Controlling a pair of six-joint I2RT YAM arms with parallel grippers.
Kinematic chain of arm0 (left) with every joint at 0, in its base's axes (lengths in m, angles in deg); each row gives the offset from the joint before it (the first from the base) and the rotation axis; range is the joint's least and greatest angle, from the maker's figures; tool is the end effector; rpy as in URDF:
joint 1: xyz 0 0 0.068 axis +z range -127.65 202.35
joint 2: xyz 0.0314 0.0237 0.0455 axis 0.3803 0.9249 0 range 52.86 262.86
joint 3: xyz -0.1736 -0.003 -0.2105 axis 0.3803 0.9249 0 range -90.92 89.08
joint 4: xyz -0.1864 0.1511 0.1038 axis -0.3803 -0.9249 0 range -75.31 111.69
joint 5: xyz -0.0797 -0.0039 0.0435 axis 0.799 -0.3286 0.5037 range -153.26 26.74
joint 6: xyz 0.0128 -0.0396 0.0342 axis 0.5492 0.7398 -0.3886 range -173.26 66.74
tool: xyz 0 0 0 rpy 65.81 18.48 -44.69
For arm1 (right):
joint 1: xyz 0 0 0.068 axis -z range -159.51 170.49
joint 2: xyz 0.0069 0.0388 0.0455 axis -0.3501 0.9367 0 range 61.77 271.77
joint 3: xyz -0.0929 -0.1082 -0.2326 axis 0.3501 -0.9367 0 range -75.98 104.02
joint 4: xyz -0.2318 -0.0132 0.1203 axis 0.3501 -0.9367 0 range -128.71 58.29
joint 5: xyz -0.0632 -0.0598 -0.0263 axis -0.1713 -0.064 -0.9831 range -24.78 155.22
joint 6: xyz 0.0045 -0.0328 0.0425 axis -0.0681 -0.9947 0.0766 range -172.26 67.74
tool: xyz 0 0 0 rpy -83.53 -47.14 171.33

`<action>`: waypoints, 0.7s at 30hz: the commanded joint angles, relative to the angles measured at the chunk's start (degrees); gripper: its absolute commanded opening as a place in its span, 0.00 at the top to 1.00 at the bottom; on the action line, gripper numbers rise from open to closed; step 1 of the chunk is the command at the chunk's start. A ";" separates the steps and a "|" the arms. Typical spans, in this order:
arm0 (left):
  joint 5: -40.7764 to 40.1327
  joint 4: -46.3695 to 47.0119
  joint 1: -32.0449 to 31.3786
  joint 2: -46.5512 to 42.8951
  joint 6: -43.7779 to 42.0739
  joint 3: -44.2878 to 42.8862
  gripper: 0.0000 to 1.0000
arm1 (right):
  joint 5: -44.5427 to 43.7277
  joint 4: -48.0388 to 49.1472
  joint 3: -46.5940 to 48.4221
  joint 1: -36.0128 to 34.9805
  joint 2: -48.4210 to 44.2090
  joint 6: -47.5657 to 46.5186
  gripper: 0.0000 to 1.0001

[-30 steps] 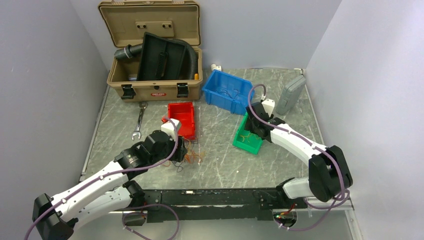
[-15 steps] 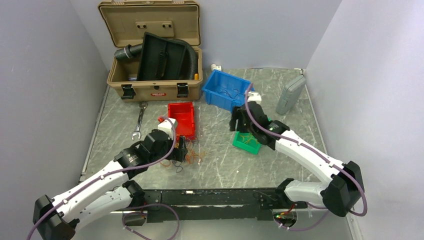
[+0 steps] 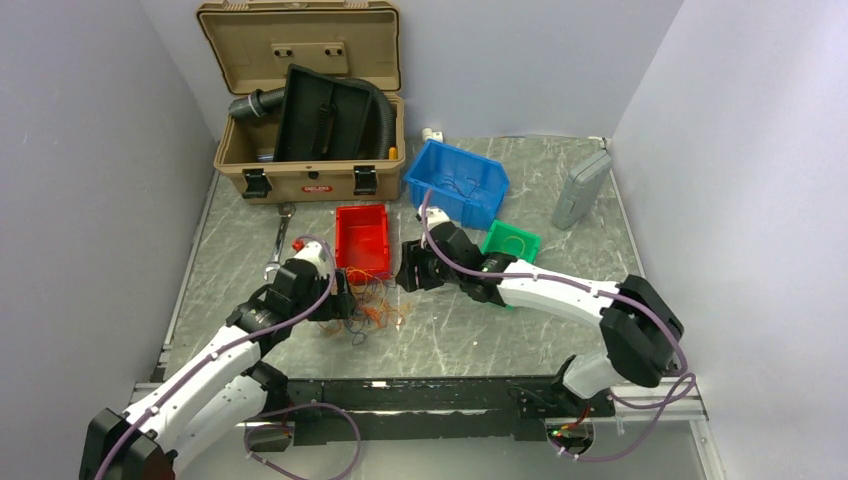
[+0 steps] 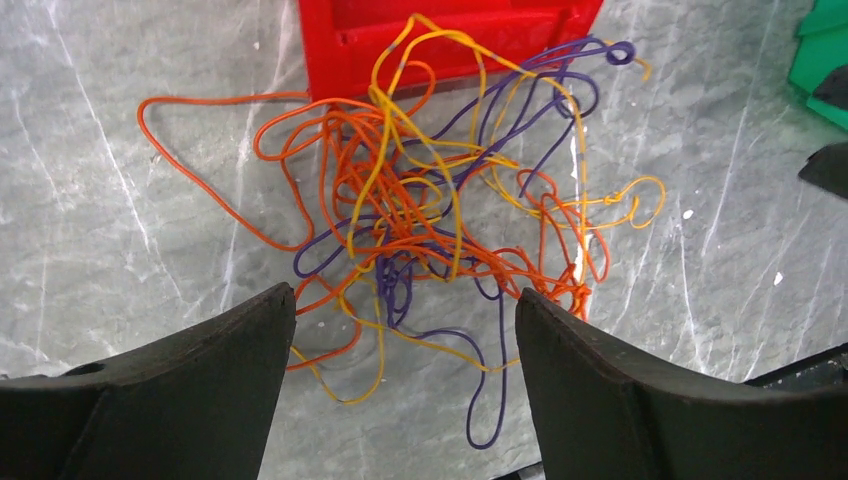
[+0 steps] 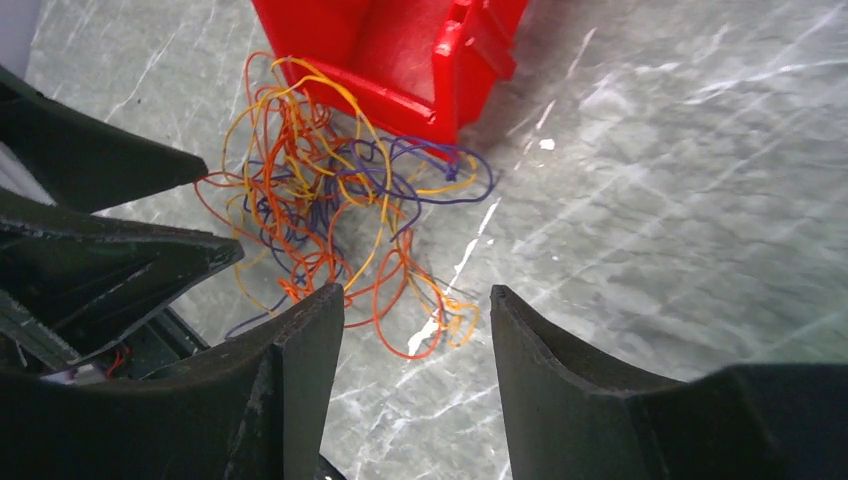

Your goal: Untangle the cables

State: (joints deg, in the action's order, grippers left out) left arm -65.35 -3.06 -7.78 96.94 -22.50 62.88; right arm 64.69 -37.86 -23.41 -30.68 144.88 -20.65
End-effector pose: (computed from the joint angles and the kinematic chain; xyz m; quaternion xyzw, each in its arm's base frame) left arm 0.1412 -0.0804 0.2049 -0.0123 0.9156 -0.1891 0.3546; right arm 0.1995 0.2474 0.2374 -0.1498 0.8811 0.2935 0.3393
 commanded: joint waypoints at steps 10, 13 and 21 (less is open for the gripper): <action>5.38 9.73 2.99 3.69 1.12 1.06 0.30 | 5.79 21.78 -1.98 -5.65 12.37 9.30 0.49; 4.66 10.40 2.97 4.35 0.87 1.06 0.37 | 4.57 22.50 -0.82 -5.95 14.98 11.19 0.54; 2.27 10.53 3.01 3.04 0.35 1.23 0.81 | -5.15 20.48 -5.39 -6.13 8.61 14.26 1.00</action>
State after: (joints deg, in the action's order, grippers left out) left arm -61.79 5.38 -5.04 101.42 -22.04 64.52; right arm 66.15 -19.94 -26.25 -36.72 160.57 -8.67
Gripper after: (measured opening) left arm 0.291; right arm 0.016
